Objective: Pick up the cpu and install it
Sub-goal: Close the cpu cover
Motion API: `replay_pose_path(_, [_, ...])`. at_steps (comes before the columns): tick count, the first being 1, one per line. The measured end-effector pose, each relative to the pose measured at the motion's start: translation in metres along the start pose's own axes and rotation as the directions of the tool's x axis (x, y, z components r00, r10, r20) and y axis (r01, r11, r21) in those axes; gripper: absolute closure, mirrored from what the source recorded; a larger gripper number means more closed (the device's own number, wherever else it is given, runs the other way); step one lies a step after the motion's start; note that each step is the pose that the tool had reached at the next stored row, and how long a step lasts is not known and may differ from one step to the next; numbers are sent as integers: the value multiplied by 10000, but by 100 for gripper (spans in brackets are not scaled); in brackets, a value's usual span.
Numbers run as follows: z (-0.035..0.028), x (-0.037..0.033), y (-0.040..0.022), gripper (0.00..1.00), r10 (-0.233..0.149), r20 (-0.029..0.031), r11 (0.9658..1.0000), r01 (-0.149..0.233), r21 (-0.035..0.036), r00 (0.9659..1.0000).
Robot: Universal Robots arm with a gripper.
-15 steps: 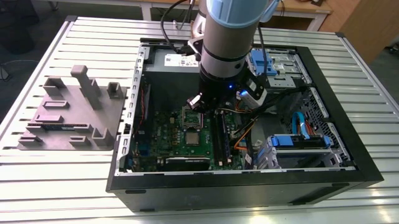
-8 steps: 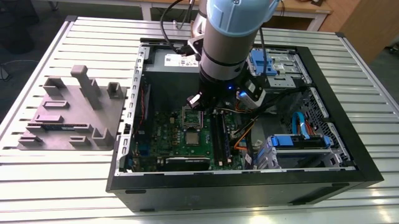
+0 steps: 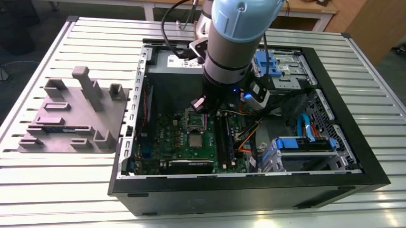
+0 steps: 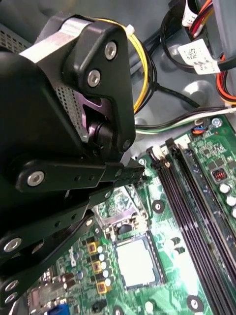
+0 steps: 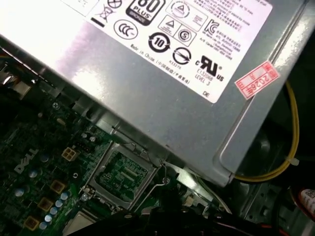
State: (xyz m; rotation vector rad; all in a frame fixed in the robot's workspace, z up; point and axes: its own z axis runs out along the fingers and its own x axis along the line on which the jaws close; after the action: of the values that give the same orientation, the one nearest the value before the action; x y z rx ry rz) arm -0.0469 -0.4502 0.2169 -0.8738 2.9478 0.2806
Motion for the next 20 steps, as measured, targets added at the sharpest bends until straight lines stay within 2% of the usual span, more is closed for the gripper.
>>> replay_pose_path(3, [33, -12, -1, 90, -1, 13, 10000, 1, -22, 10000])
replay_pose_path(10, [64, -55, 34, 90, 0, 27, 10000, 0, -44, 10000])
replay_pose_path(14, [84, -60, 43, 90, -24, 76, 9999, 25, -128, 10000])
replay_pose_path(20, [98, -78, 38, 90, -259, 53, 9995, 259, -173, 9997])
